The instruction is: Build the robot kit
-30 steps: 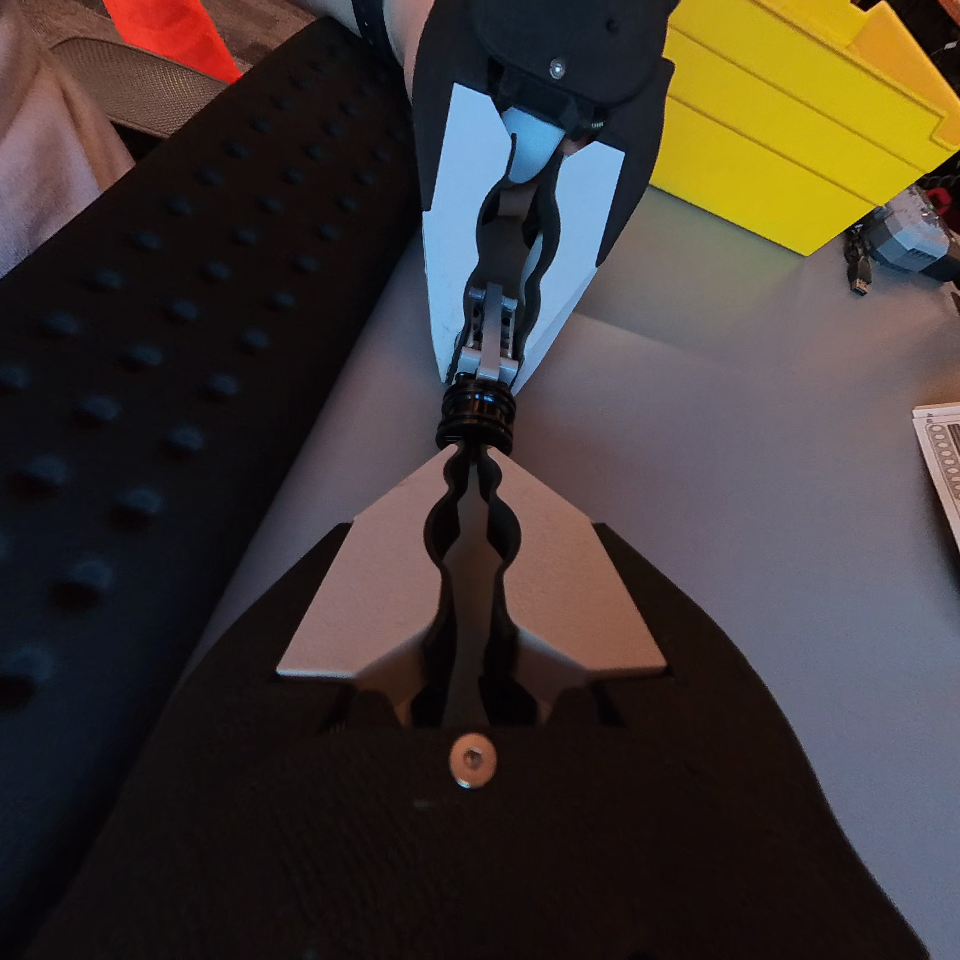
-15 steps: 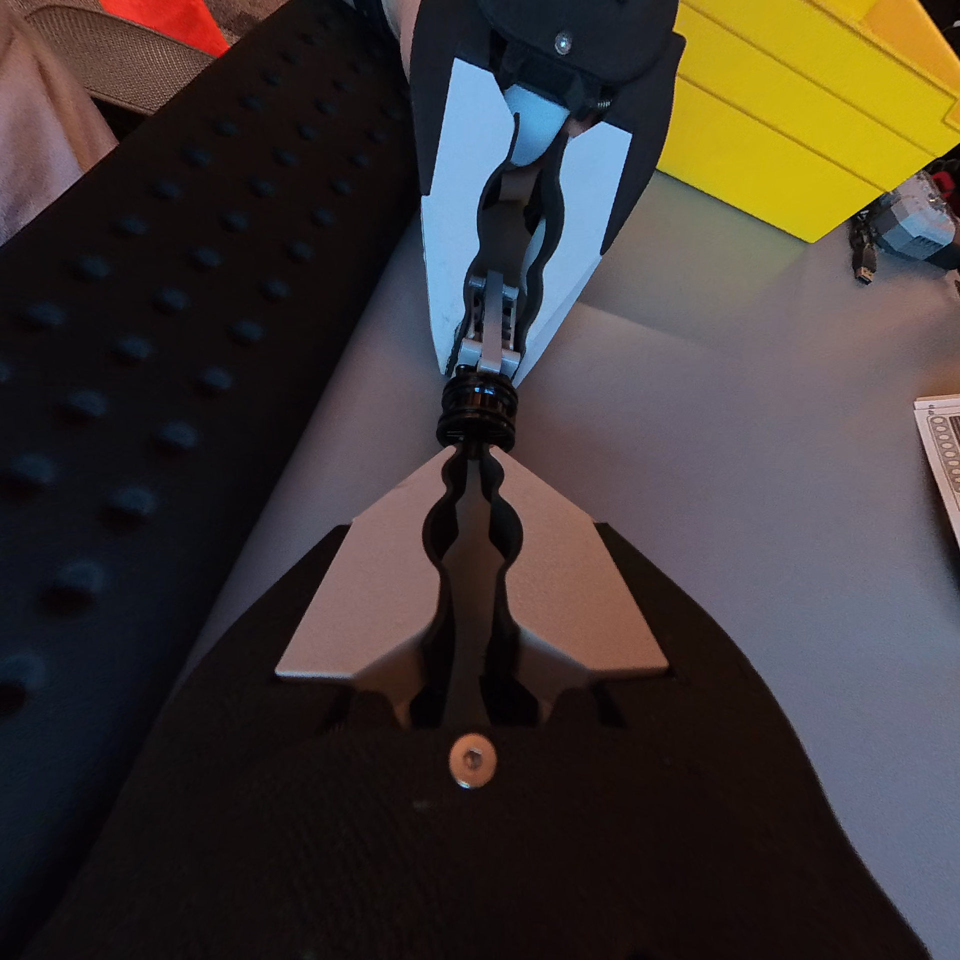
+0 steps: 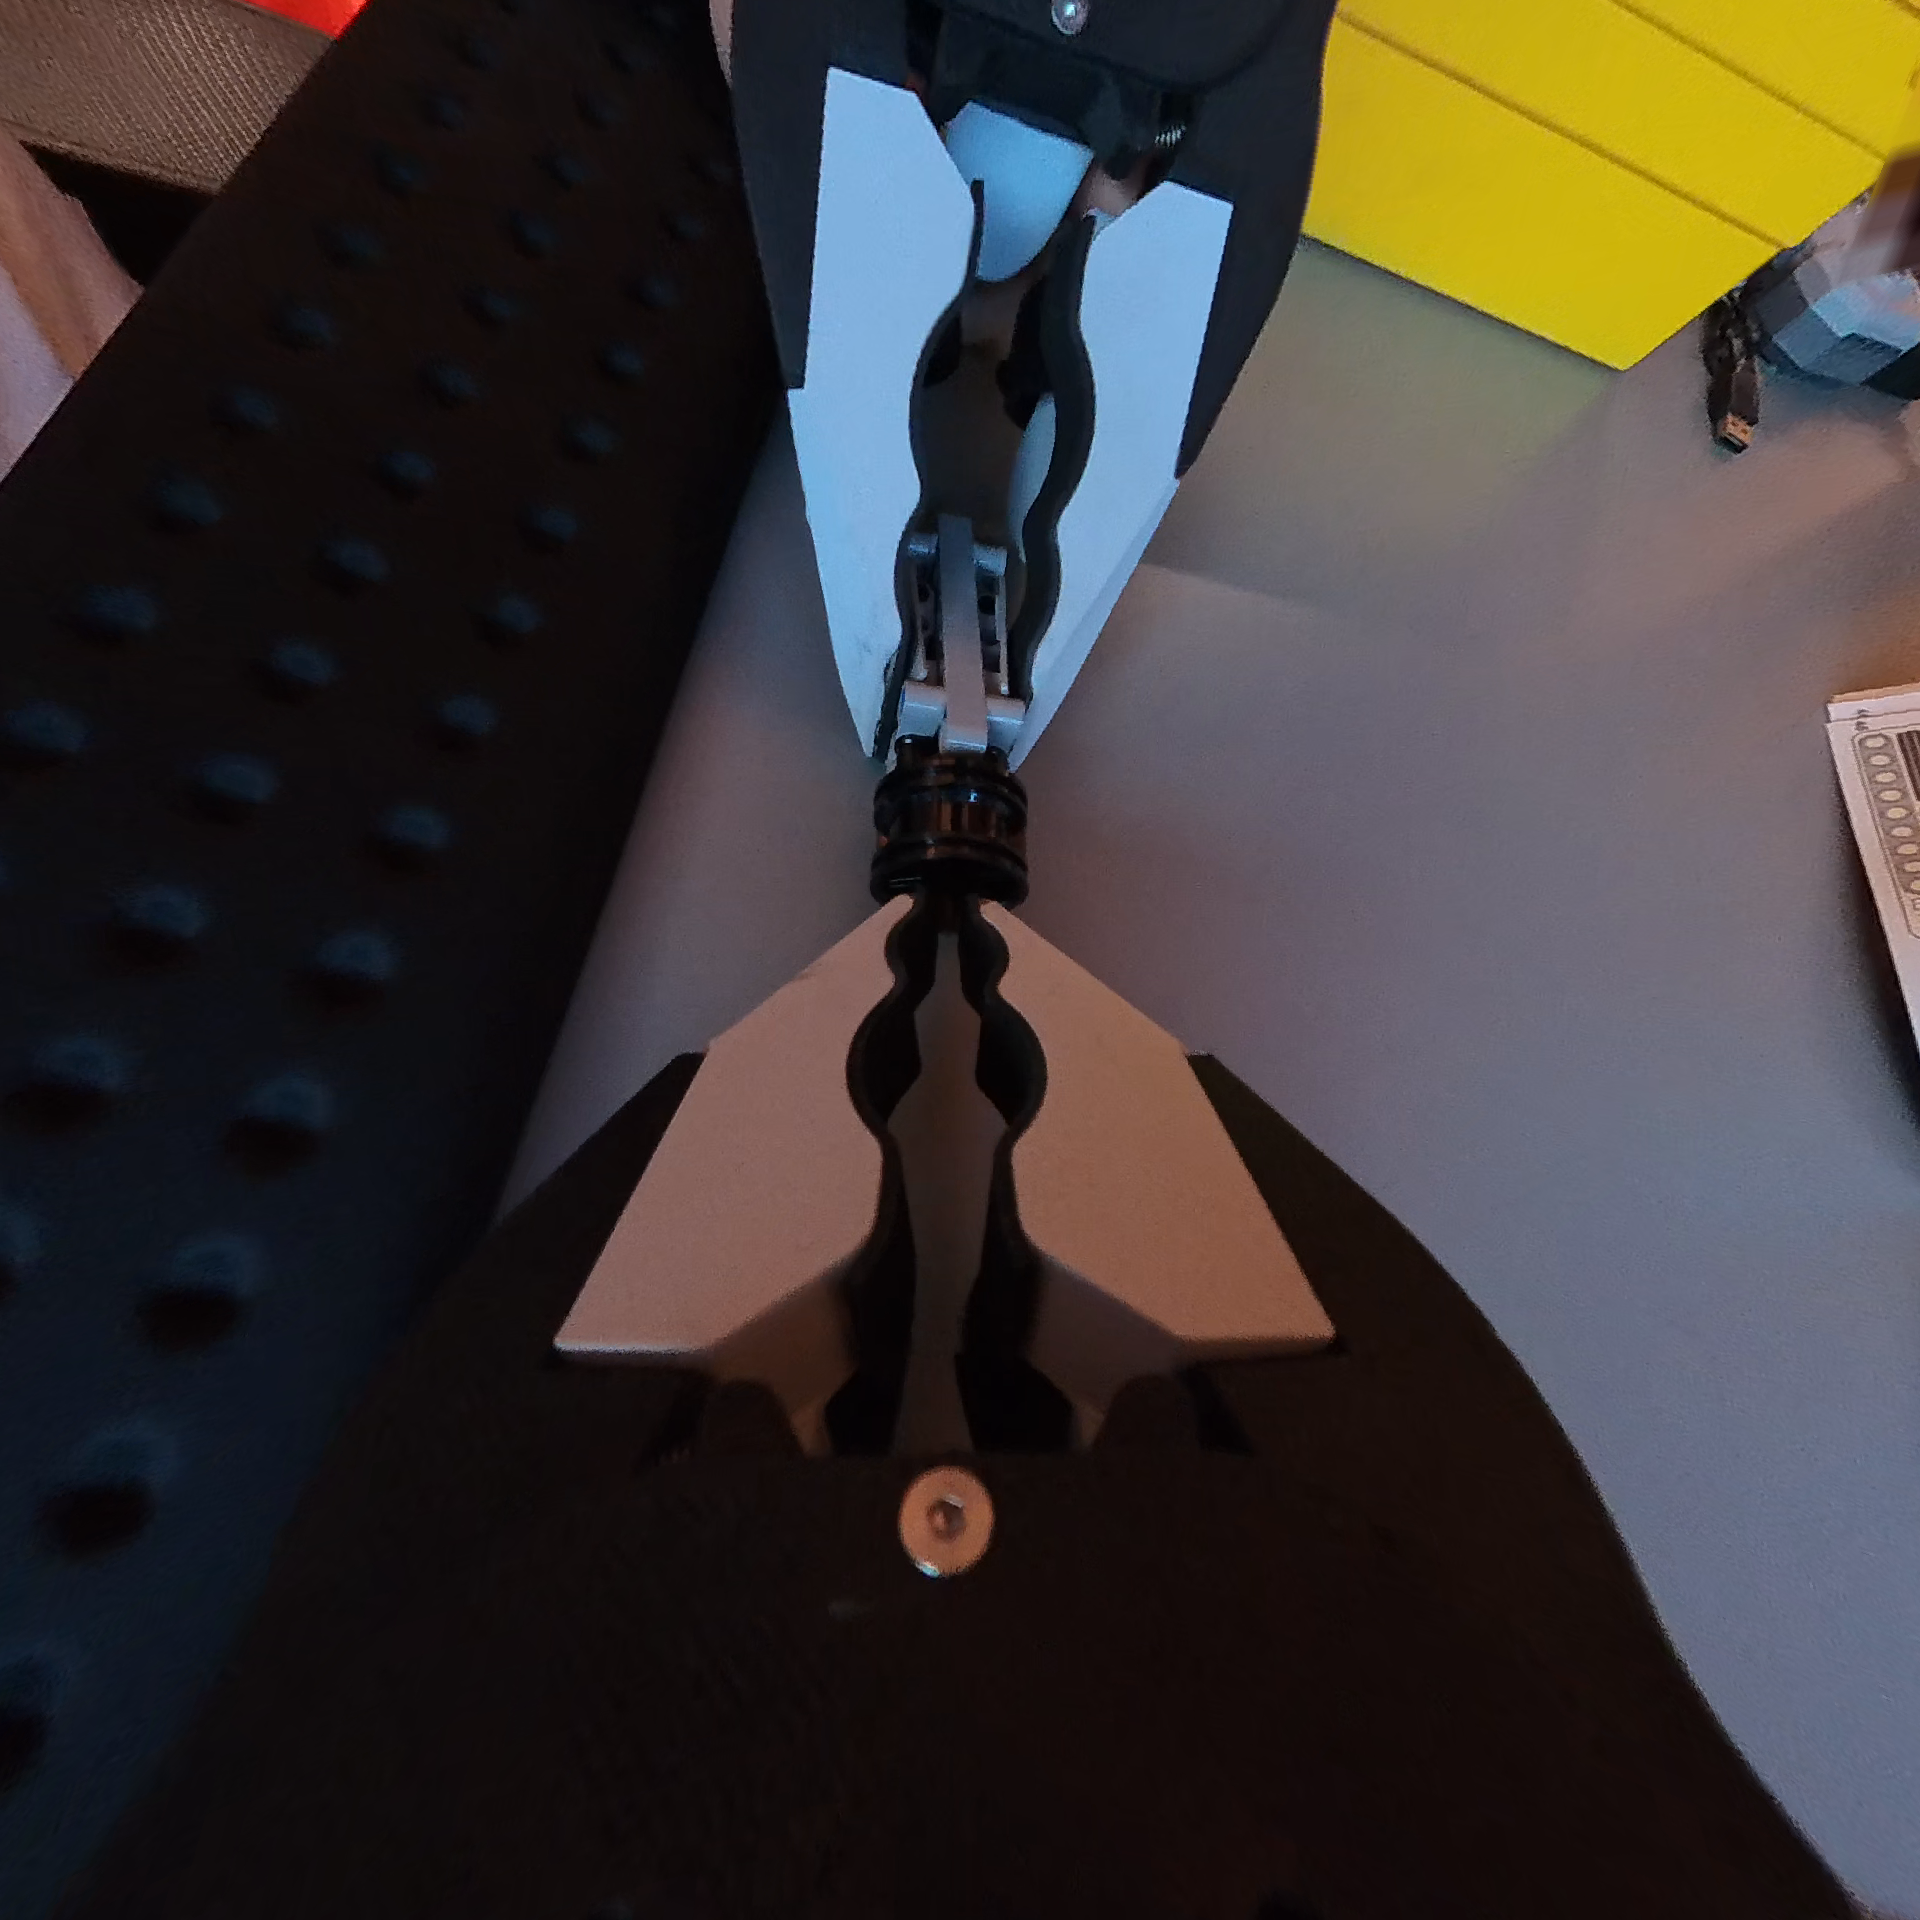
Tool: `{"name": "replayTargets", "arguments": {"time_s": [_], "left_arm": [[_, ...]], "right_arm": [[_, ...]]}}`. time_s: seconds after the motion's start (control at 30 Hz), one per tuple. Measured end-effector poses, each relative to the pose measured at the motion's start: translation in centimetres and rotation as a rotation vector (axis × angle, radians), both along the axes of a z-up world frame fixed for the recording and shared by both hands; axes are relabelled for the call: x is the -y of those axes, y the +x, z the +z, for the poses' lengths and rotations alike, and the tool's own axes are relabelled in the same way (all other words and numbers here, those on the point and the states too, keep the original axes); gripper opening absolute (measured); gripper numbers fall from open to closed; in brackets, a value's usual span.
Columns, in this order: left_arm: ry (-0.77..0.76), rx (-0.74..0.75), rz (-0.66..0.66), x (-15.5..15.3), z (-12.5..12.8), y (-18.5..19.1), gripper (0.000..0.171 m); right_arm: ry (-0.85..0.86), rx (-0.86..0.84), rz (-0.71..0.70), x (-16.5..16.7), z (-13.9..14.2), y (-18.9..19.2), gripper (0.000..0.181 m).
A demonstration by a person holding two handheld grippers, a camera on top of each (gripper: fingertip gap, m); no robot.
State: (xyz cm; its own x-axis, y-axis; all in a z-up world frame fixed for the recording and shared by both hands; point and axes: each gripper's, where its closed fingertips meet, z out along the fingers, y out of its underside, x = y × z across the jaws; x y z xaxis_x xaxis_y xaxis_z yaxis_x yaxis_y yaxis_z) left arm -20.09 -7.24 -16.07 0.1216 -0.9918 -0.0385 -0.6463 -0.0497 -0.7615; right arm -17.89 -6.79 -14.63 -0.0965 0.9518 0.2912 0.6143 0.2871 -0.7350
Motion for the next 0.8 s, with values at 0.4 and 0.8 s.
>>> {"name": "replayTargets", "arguments": {"time_s": [0.4,0.8], "left_arm": [[-0.005,0.000,0.001,0.03,0.03,0.06,0.023],[-0.001,-0.001,-0.001,0.06,0.02,0.19,0.023]], "right_arm": [[-0.027,0.038,-0.036,0.18,0.00,-0.38,0.000],[0.026,0.135,-0.070,0.17,-0.07,-0.88,0.000]]}}
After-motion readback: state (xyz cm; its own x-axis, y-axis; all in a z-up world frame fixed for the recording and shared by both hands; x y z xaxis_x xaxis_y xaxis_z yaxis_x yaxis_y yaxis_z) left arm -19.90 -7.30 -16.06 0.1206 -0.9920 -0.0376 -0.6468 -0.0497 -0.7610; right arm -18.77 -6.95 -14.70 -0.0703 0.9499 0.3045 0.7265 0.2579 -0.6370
